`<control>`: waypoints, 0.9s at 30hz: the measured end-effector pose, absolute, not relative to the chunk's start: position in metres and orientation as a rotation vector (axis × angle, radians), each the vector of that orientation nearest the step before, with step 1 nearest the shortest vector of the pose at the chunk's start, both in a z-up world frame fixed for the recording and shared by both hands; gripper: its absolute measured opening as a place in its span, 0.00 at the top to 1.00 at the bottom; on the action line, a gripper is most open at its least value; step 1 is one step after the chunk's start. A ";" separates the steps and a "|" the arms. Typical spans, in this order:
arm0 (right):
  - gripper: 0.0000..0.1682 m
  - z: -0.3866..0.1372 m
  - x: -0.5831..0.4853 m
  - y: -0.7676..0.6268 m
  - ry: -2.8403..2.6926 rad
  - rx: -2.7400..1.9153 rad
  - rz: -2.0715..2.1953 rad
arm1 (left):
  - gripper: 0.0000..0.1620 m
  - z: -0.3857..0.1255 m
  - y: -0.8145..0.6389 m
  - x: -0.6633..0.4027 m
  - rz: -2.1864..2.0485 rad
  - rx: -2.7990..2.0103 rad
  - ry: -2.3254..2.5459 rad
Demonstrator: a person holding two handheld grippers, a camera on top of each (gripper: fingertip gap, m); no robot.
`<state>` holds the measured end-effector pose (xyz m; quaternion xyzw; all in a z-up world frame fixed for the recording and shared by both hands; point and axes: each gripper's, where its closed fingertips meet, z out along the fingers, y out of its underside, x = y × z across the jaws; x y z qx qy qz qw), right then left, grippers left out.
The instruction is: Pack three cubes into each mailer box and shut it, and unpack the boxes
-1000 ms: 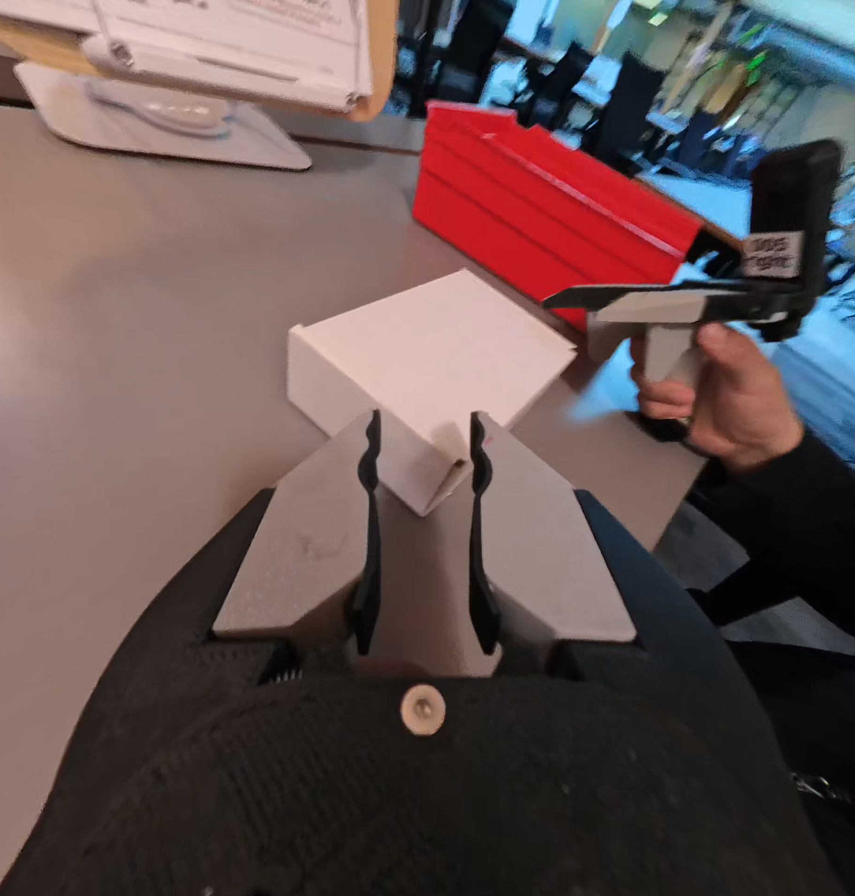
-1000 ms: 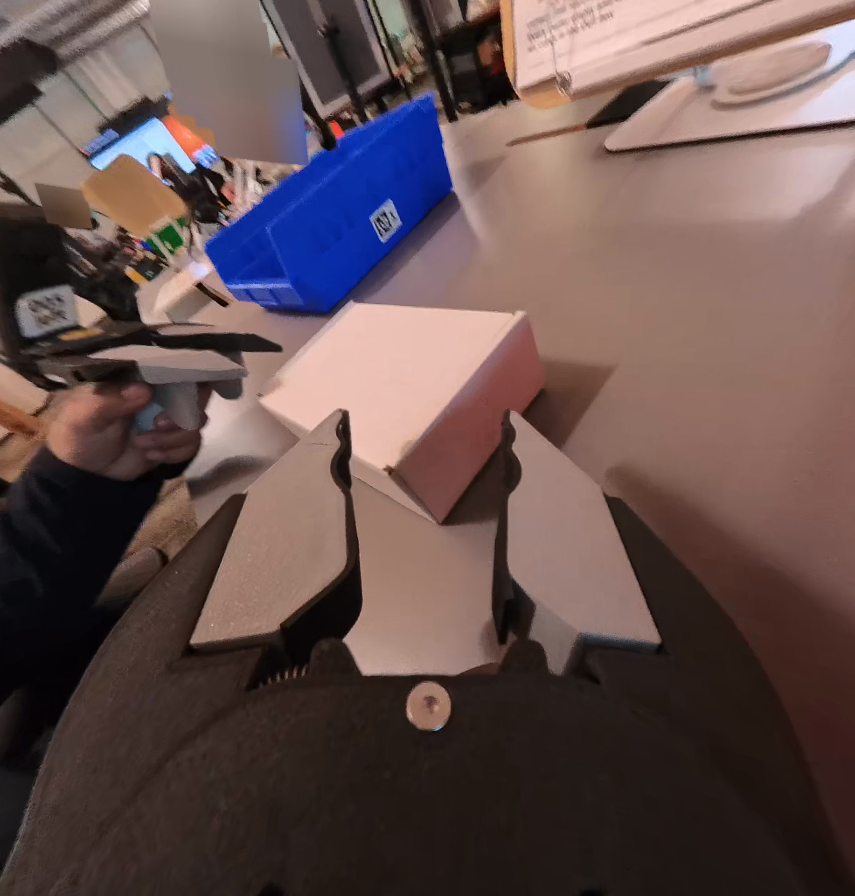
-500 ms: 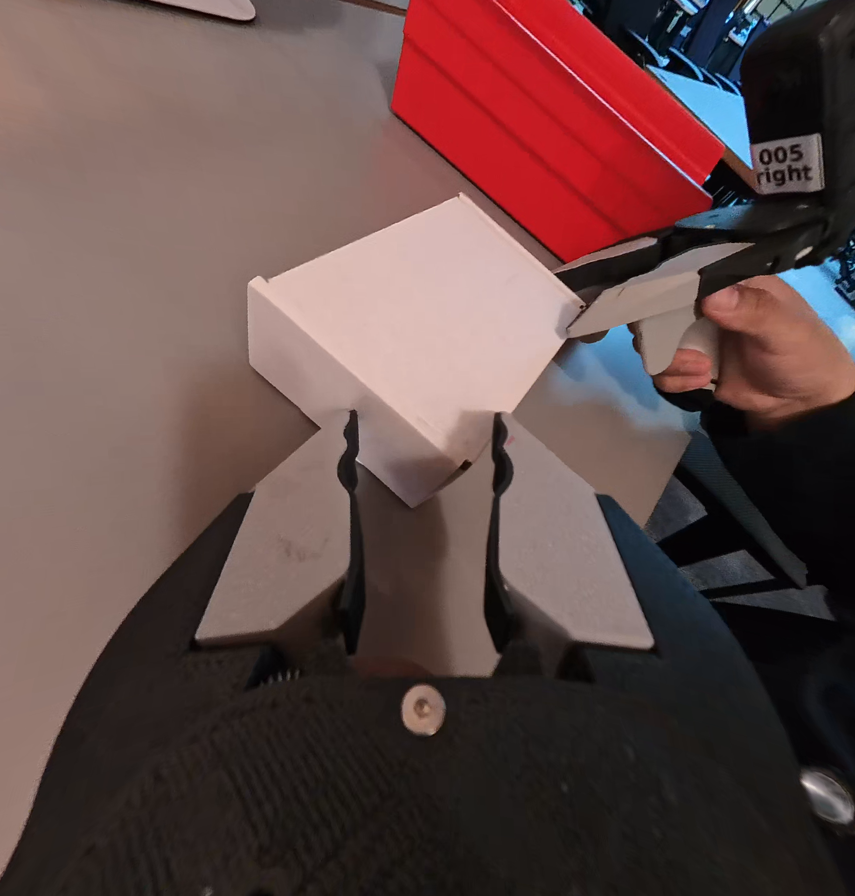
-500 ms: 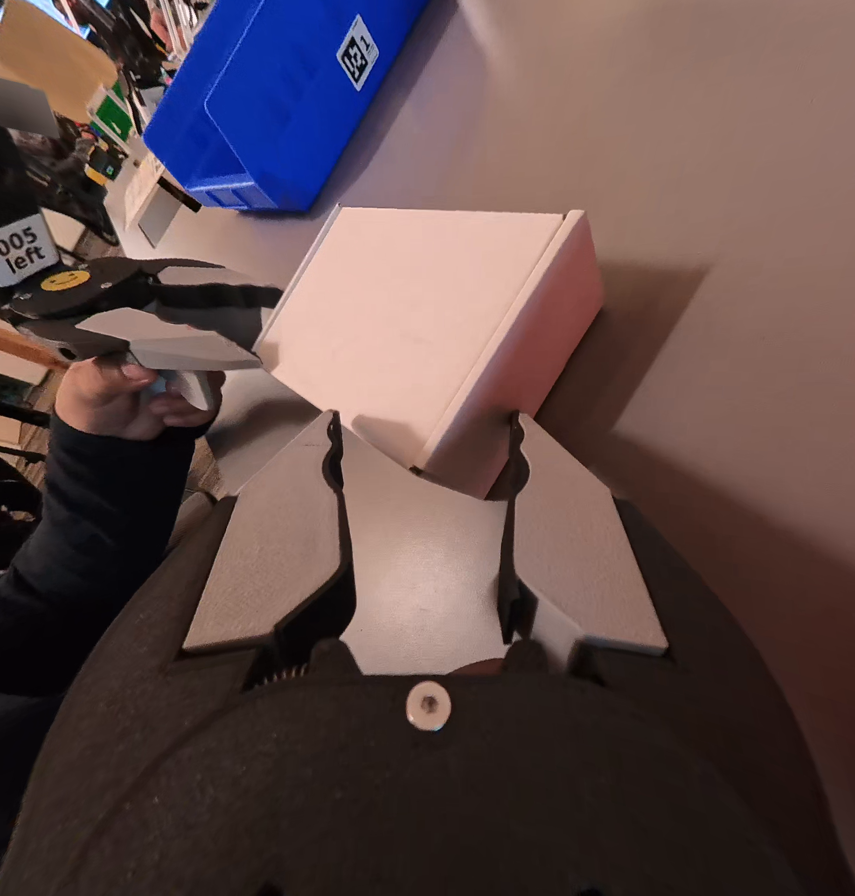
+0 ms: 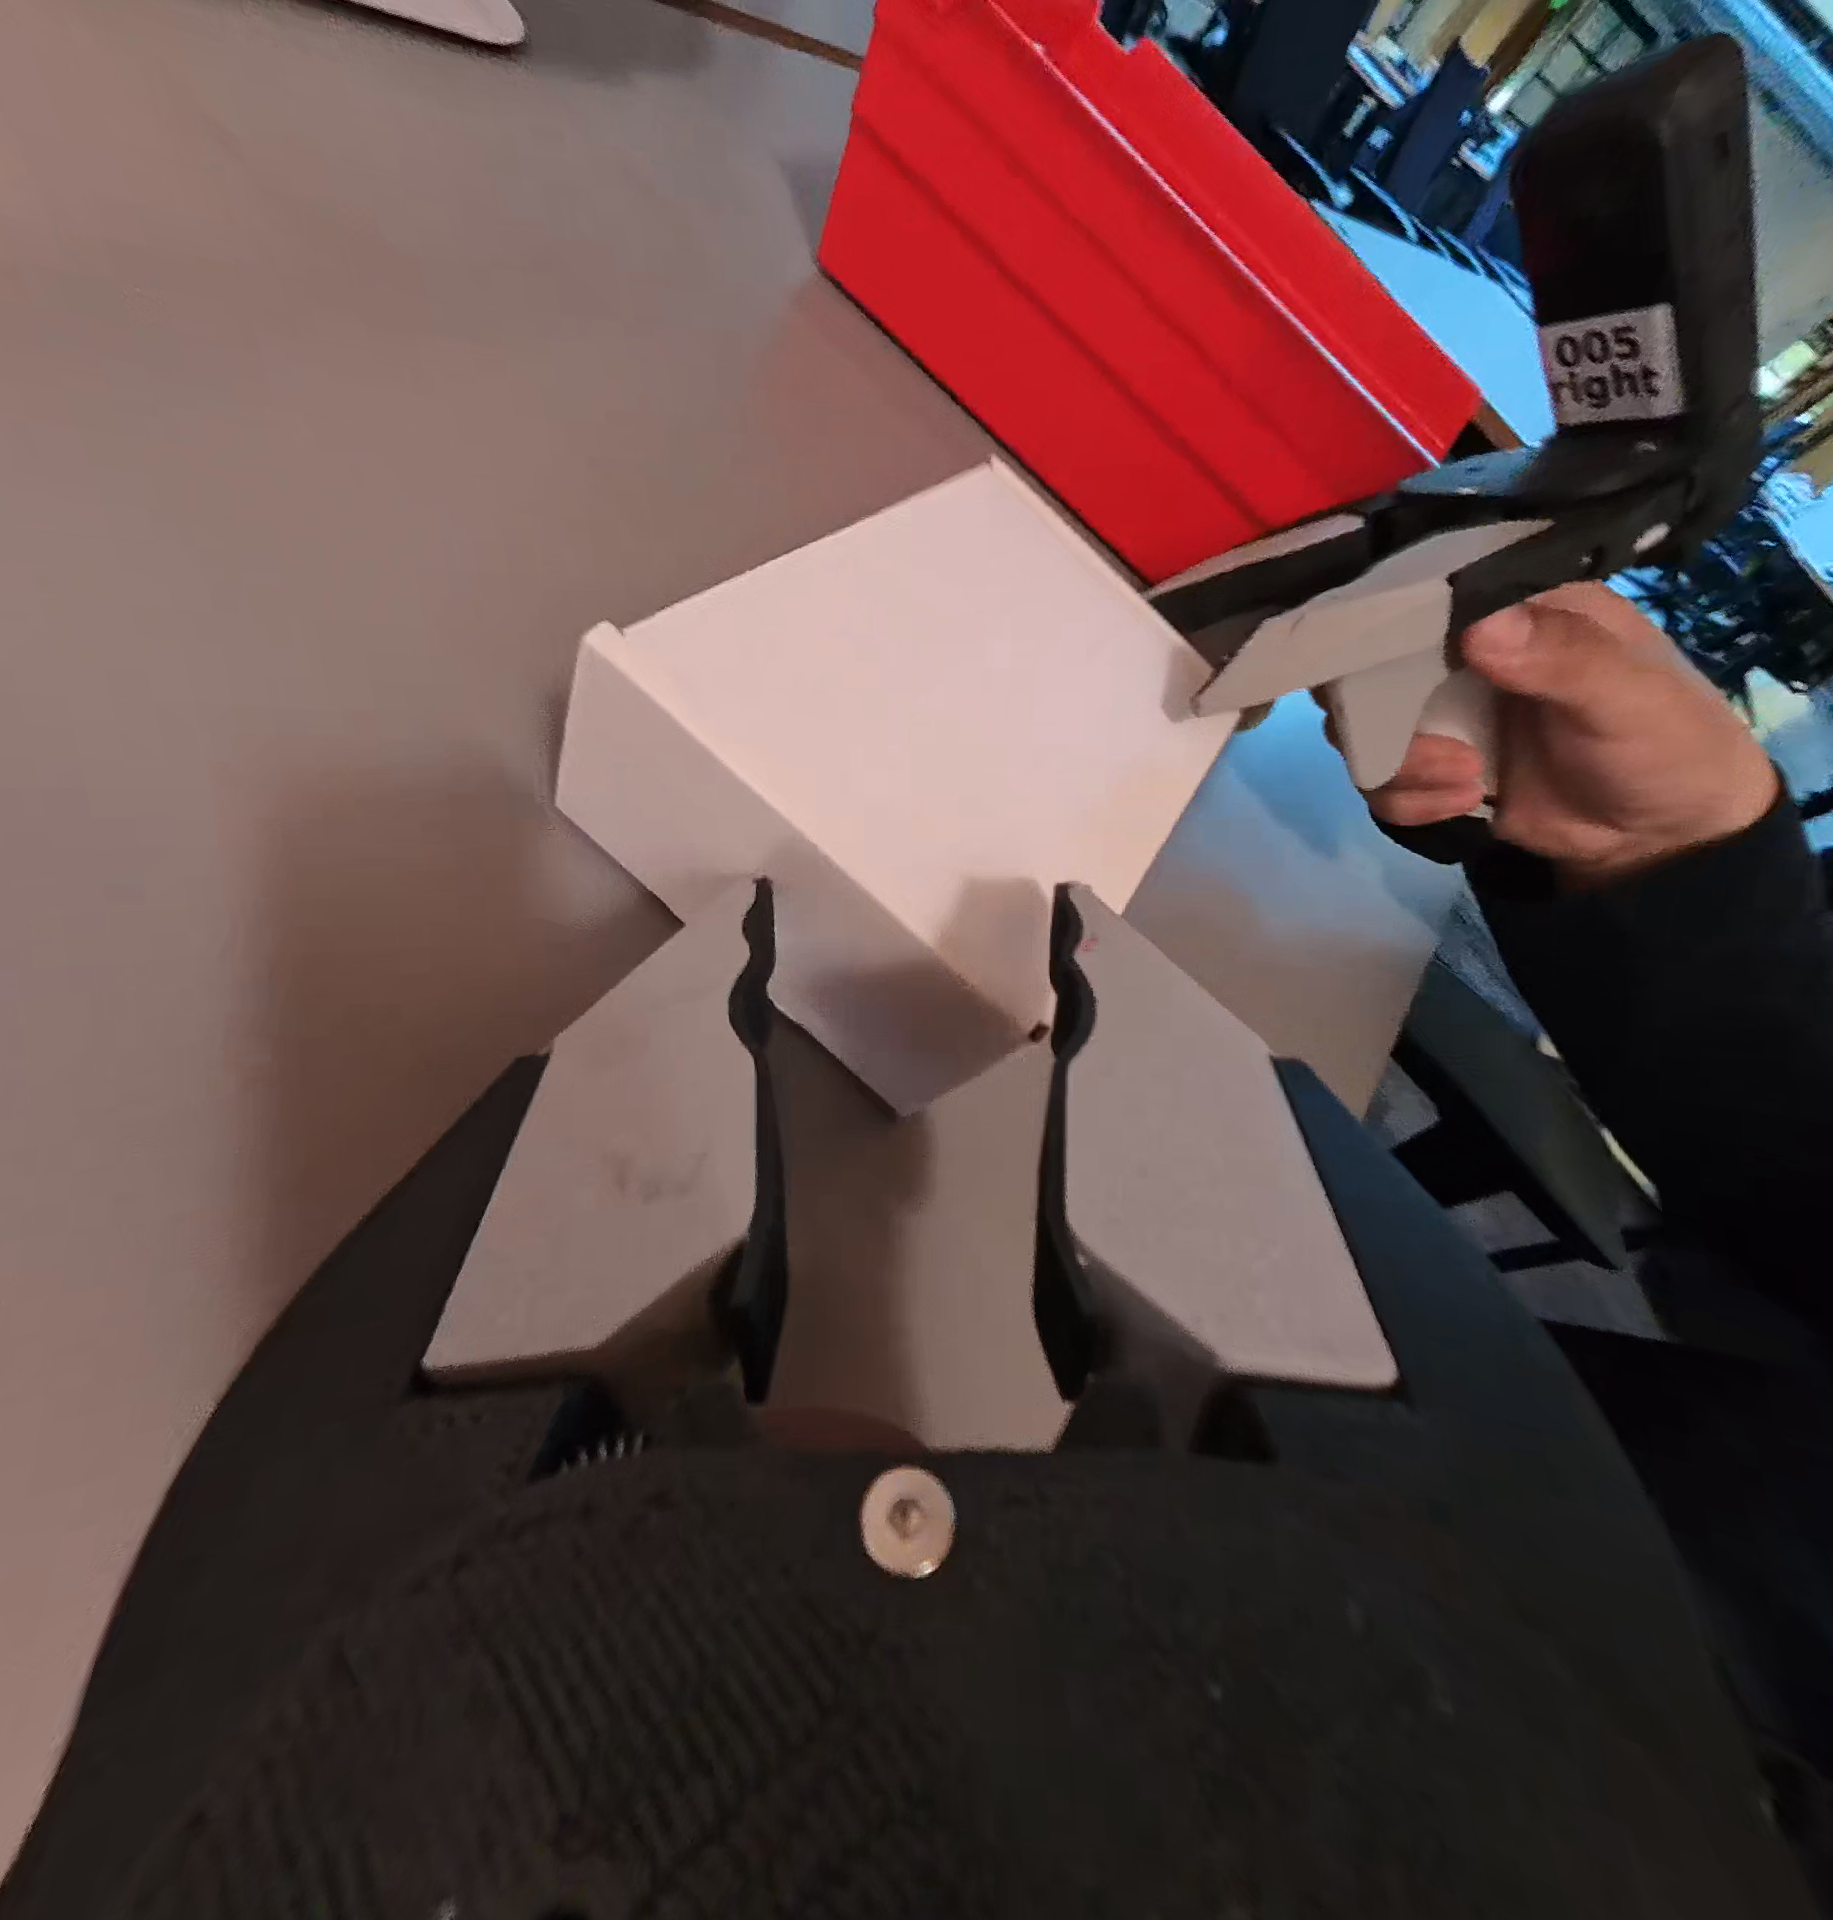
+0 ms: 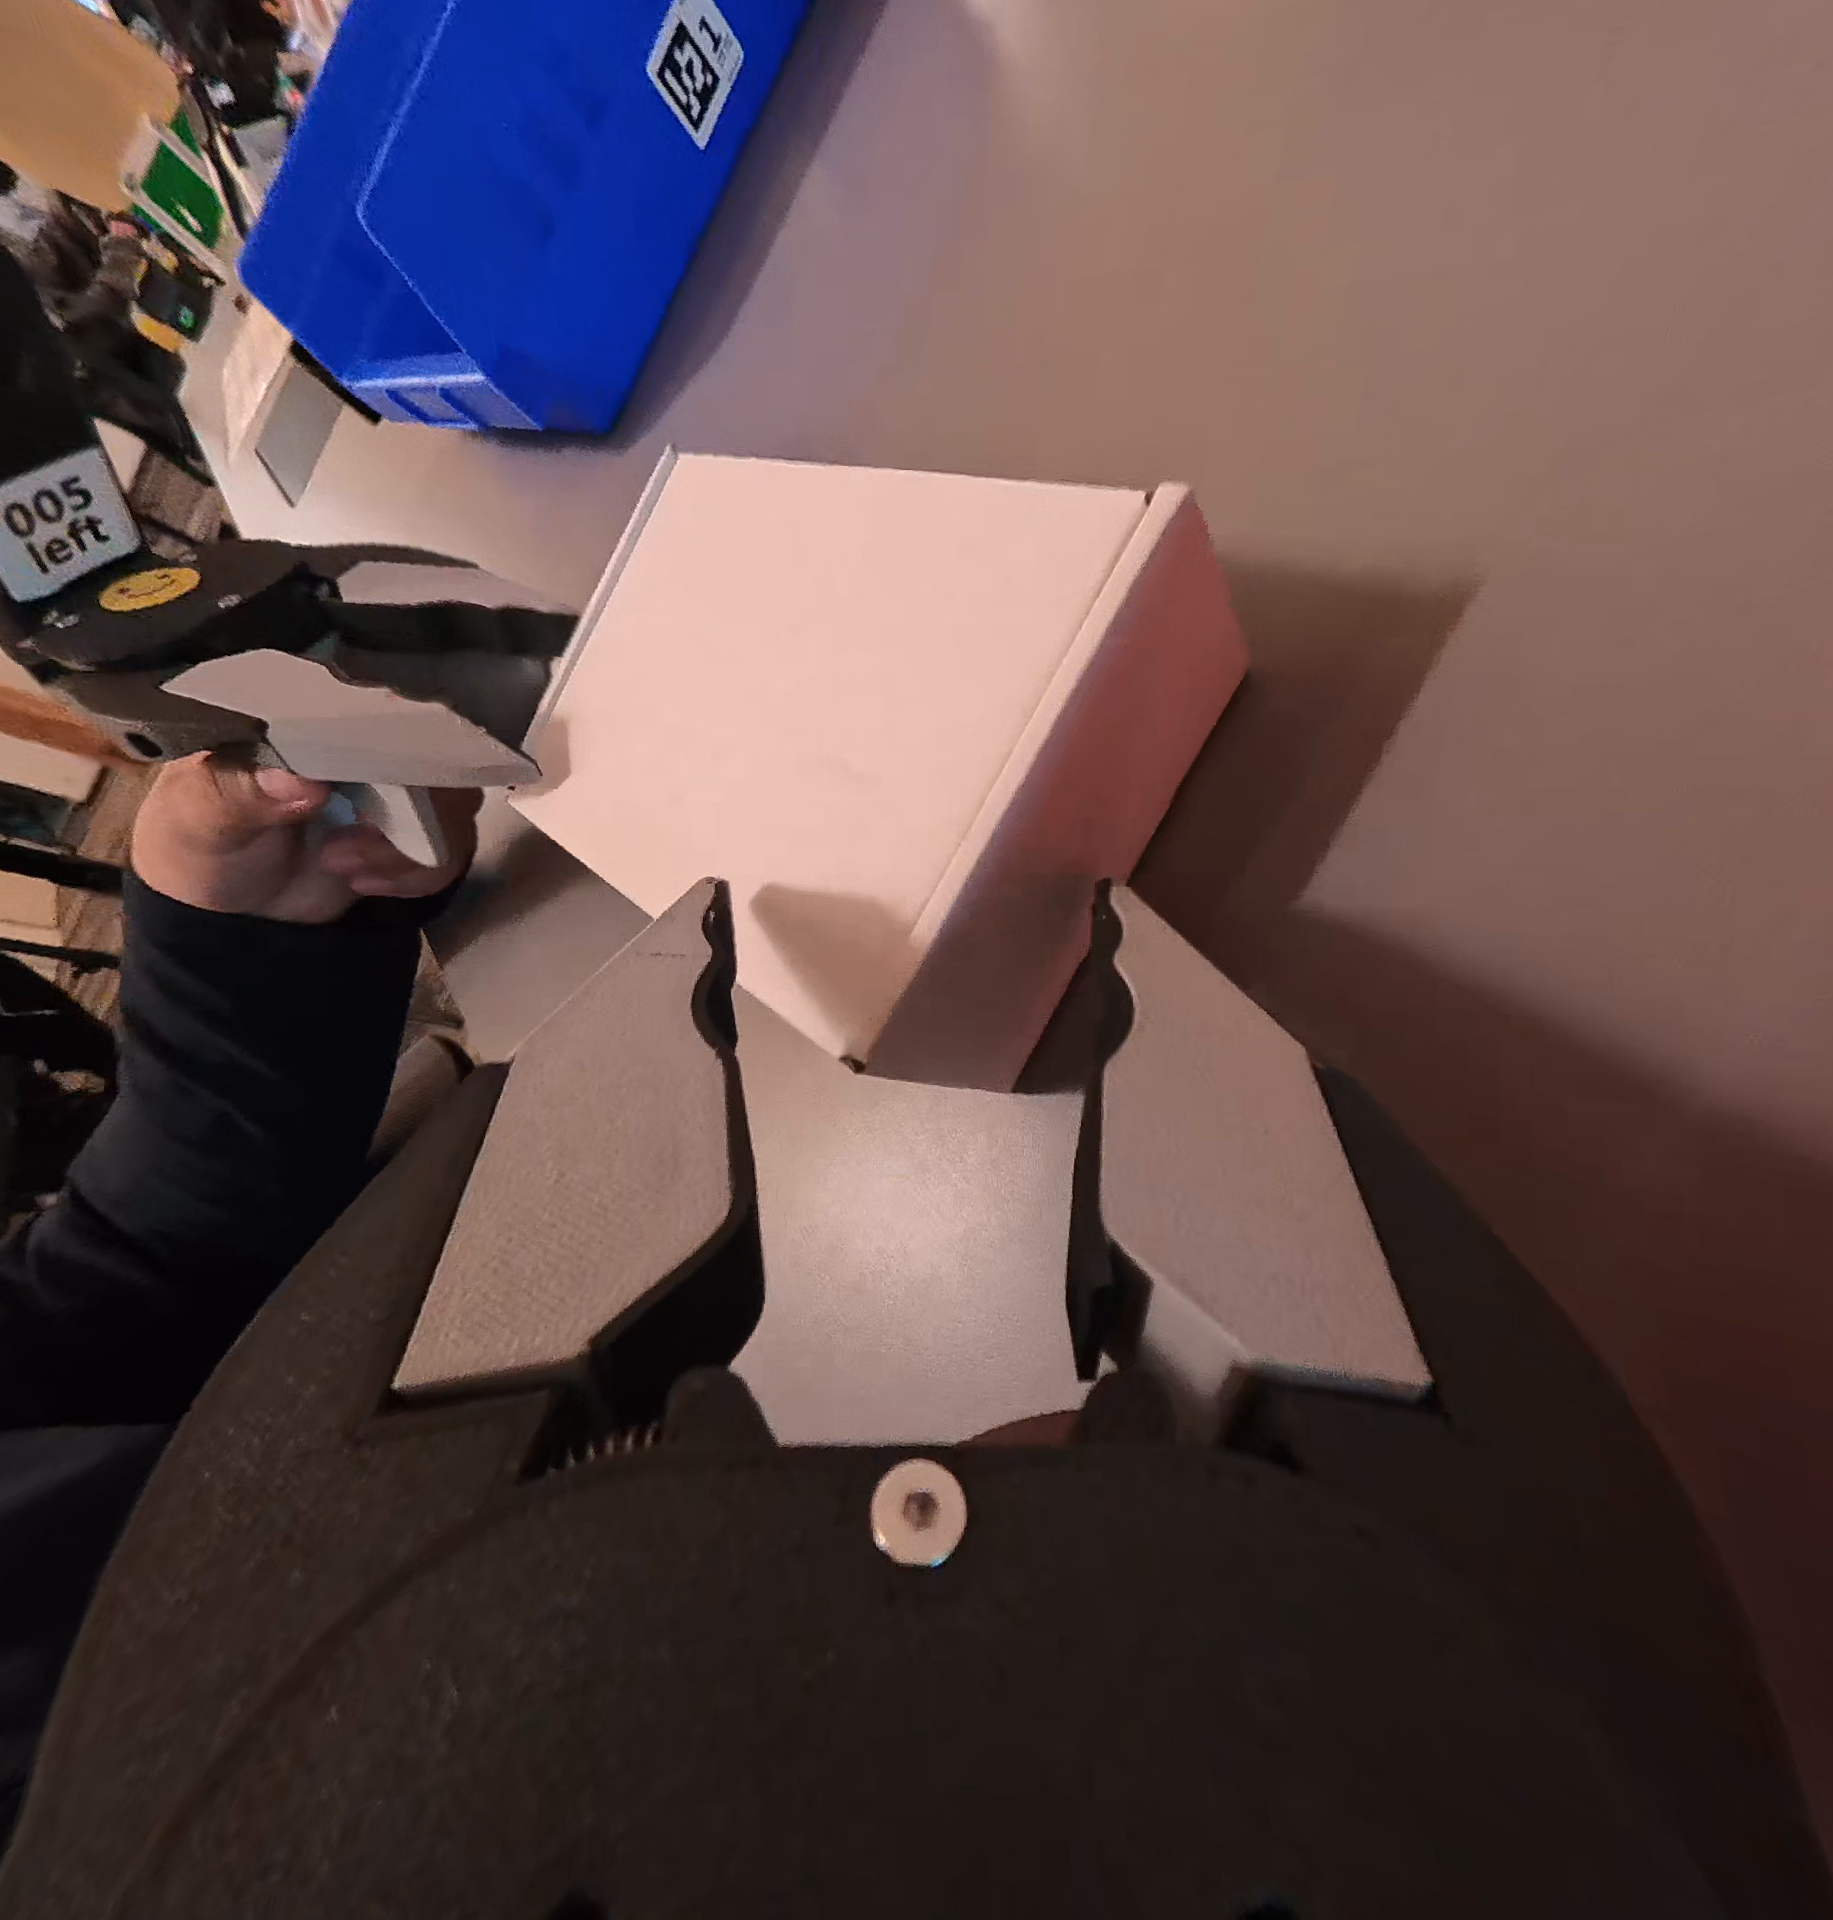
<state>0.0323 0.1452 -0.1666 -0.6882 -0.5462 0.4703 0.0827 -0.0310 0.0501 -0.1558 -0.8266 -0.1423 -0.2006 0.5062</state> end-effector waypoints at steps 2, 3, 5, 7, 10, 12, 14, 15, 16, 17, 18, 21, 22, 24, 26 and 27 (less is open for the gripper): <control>0.57 -0.175 0.033 0.141 -1.669 -2.091 1.418 | 0.69 -0.158 0.050 -0.027 -0.517 -2.007 -0.325; 0.56 -0.176 0.032 0.139 -1.673 -2.106 1.443 | 0.70 -0.157 0.050 -0.026 -0.519 -2.001 -0.322; 0.56 -0.176 0.031 0.139 -1.661 -2.119 1.479 | 0.70 -0.150 0.050 -0.030 -0.510 -1.965 -0.329; 0.57 -0.175 0.028 0.146 -1.612 -2.117 1.486 | 0.71 -0.139 0.048 -0.035 -0.514 -1.912 -0.349; 0.56 -0.176 0.028 0.152 -1.587 -2.137 1.481 | 0.73 -0.139 0.047 -0.045 -0.477 -1.899 -0.383; 0.55 -0.178 0.028 0.151 -1.603 -2.152 1.475 | 0.73 -0.148 0.050 -0.043 -0.479 -1.930 -0.386; 0.55 -0.178 0.027 0.149 -1.612 -2.159 1.480 | 0.73 -0.157 0.056 -0.042 -0.468 -1.949 -0.399; 0.55 -0.178 0.027 0.148 -1.621 -2.160 1.481 | 0.74 -0.159 0.058 -0.044 -0.448 -1.943 -0.409; 0.56 -0.178 0.026 0.145 -1.634 -2.161 1.491 | 0.75 -0.159 0.059 -0.046 -0.456 -1.928 -0.429; 0.56 -0.178 0.026 0.142 -1.651 -2.162 1.494 | 0.75 -0.159 0.060 -0.046 -0.465 -1.922 -0.440; 0.55 -0.178 0.025 0.141 -1.665 -2.153 1.473 | 0.75 -0.159 0.060 -0.047 -0.458 -1.922 -0.439; 0.51 -0.178 0.022 0.138 -1.721 -2.130 1.372 | 0.76 -0.159 0.059 -0.047 -0.431 -1.926 -0.432; 0.50 -0.178 0.021 0.137 -1.739 -2.119 1.333 | 0.77 -0.159 0.059 -0.047 -0.432 -1.927 -0.432; 0.48 -0.175 0.018 0.135 -1.761 -2.090 1.274 | 0.77 -0.160 0.058 -0.048 -0.442 -1.924 -0.436; 0.48 -0.168 0.016 0.135 -1.760 -2.060 1.244 | 0.77 -0.159 0.056 -0.049 -0.465 -1.916 -0.448; 0.49 -0.165 0.014 0.135 -1.758 -2.046 1.239 | 0.77 -0.159 0.055 -0.051 -0.479 -1.912 -0.453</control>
